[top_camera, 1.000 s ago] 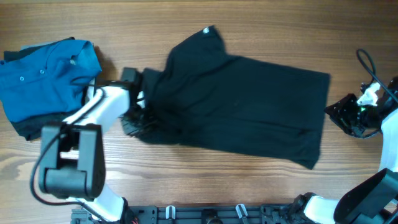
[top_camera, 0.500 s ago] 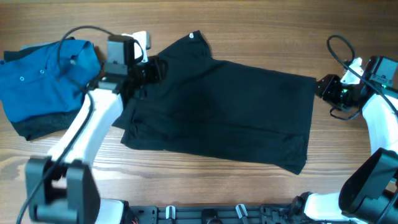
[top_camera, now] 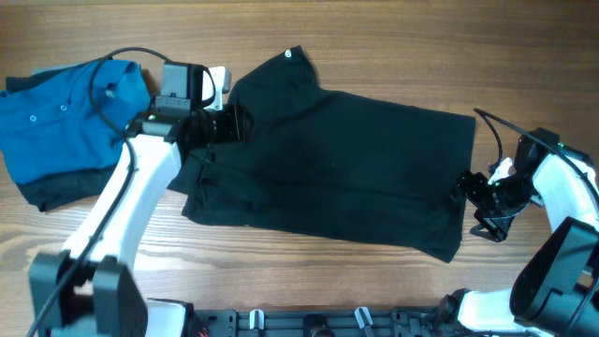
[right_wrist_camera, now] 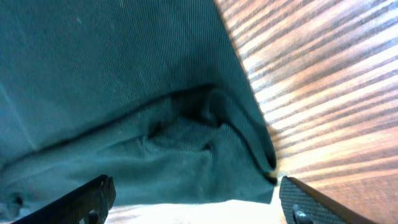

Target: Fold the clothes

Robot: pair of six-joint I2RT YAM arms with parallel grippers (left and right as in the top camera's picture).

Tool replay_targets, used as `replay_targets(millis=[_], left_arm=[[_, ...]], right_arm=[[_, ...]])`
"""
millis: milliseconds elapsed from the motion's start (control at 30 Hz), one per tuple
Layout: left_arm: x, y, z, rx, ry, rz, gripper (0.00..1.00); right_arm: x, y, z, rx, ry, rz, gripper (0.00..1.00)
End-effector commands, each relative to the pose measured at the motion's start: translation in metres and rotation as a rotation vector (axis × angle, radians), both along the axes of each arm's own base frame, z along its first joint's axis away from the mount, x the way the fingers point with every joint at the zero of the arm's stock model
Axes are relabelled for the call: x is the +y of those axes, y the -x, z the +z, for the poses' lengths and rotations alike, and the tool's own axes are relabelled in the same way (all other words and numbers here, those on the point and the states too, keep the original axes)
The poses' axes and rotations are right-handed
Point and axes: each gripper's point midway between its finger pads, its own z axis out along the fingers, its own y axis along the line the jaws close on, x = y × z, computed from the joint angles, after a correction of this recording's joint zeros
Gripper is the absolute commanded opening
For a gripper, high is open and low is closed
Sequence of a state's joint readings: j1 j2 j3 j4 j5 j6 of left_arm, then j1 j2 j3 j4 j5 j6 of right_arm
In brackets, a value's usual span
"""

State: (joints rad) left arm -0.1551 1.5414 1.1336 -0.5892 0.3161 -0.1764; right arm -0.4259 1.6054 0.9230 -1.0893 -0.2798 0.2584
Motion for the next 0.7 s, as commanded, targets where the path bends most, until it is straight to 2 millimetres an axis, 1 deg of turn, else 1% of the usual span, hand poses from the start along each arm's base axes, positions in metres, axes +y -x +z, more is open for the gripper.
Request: replay_targets(millis=[0, 33, 67, 100, 133, 167, 200, 233, 267, 333, 367, 433, 467, 533, 567, 600, 633, 667], left_arm=[[0.001, 0.002, 0.044, -0.120, 0.010, -0.010, 0.59], [0.002, 0.006, 0.053, -0.135, 0.015, -0.007, 0.59], [0.003, 0.008, 0.055, -0.135, 0.011, -0.005, 0.59], [0.006, 0.010, 0.052, -0.122, -0.003, 0.003, 0.59], [0.008, 0.013, 0.049, -0.106, -0.015, 0.011, 0.59], [0.012, 0.016, 0.044, -0.083, -0.034, 0.021, 0.59], [0.015, 0.019, 0.040, -0.065, -0.054, 0.031, 0.59], [0.018, 0.020, 0.038, -0.056, -0.068, 0.039, 0.59], [0.021, 0.022, 0.037, -0.048, -0.082, 0.047, 0.60], [0.026, 0.024, 0.033, -0.035, -0.110, 0.063, 0.60], [0.028, 0.024, 0.033, -0.035, -0.116, 0.067, 0.60], [0.027, 0.023, 0.034, -0.040, -0.115, 0.067, 0.60], [0.027, 0.023, 0.034, -0.040, -0.116, 0.067, 0.60], [0.027, 0.022, 0.034, -0.042, -0.116, 0.067, 0.62], [0.027, 0.022, 0.034, -0.043, -0.116, 0.067, 0.63], [0.027, 0.022, 0.034, -0.043, -0.114, 0.067, 0.64], [0.027, 0.022, 0.034, -0.041, -0.114, 0.066, 0.66], [0.027, 0.022, 0.034, -0.042, -0.114, 0.067, 0.69]], right_arm=[[0.003, 0.005, -0.017, 0.026, 0.010, -0.078, 0.87], [0.007, 0.015, -0.033, 0.034, 0.009, -0.097, 0.84], [0.009, 0.019, -0.041, 0.031, 0.011, -0.096, 0.78], [0.011, 0.023, -0.049, 0.029, 0.012, -0.097, 0.69], [0.015, 0.024, -0.053, 0.018, -0.006, -0.104, 0.64], [0.018, 0.023, -0.056, 0.001, -0.015, -0.110, 0.43], [0.012, 0.024, -0.058, 0.019, 0.016, -0.152, 0.11], [0.008, 0.024, -0.058, 0.029, 0.033, -0.182, 0.04], [0.003, 0.023, -0.058, 0.036, 0.052, -0.209, 0.04], [-0.021, 0.020, -0.055, 0.044, 0.124, -0.285, 0.04], [-0.033, 0.019, -0.054, 0.048, 0.164, -0.320, 0.04], [-0.064, 0.021, -0.050, 0.050, 0.255, -0.376, 0.04], [-0.074, 0.019, -0.047, 0.040, 0.277, -0.394, 0.04], [-0.087, 0.007, -0.040, -0.002, 0.293, -0.412, 0.04], [-0.091, 0.001, -0.035, -0.026, 0.302, -0.391, 0.04], [-0.097, -0.008, -0.031, -0.059, 0.313, -0.378, 0.07], [-0.093, -0.018, -0.023, -0.104, 0.272, -0.316, 0.48], [-0.088, -0.023, -0.016, -0.122, 0.231, -0.281, 0.58]])
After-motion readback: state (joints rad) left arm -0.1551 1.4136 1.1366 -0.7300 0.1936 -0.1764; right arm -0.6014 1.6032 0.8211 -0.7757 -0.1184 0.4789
